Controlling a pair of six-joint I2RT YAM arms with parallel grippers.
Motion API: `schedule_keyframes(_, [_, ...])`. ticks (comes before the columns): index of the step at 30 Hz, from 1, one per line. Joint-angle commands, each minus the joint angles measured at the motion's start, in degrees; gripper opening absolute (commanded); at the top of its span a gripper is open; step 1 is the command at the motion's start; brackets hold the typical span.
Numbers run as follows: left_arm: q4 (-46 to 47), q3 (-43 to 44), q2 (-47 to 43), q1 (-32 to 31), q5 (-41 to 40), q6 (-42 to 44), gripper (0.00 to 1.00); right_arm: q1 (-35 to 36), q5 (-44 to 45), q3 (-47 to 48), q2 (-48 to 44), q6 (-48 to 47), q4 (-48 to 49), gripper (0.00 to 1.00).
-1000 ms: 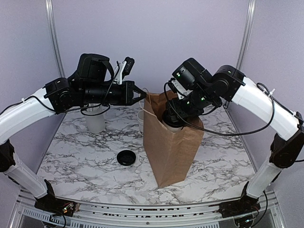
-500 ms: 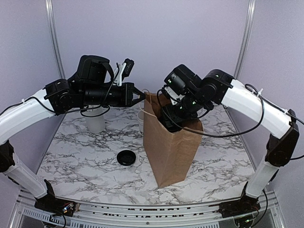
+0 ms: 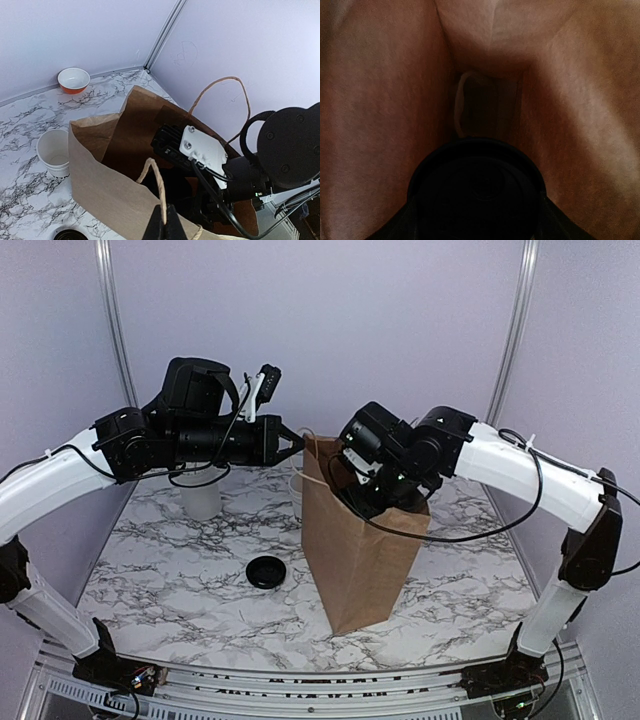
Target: Pack the takeout coffee
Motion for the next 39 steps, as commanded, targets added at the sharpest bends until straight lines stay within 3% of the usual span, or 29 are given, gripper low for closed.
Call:
schedule_keyframes(1, [0.54, -0.61, -1.85, -0.16, -1.06, 1.06, 0.0, -0.36, -0.93, -1.72, -1.7, 1.16, 1.34, 0.53])
schedule_keyframes(16, [0.56, -1.29, -2.14, 0.01, -2.78, 1.13, 0.0, -0.36, -5.15, -6.98, -4.48, 2.29, 0.79, 0.53])
schedule_keyframes(39, [0.63, -1.73, -2.11, 0.19, -2.53, 1.68, 0.0, -1.92, -9.32, -10.91, -1.29, -0.1, 2.01, 0.53])
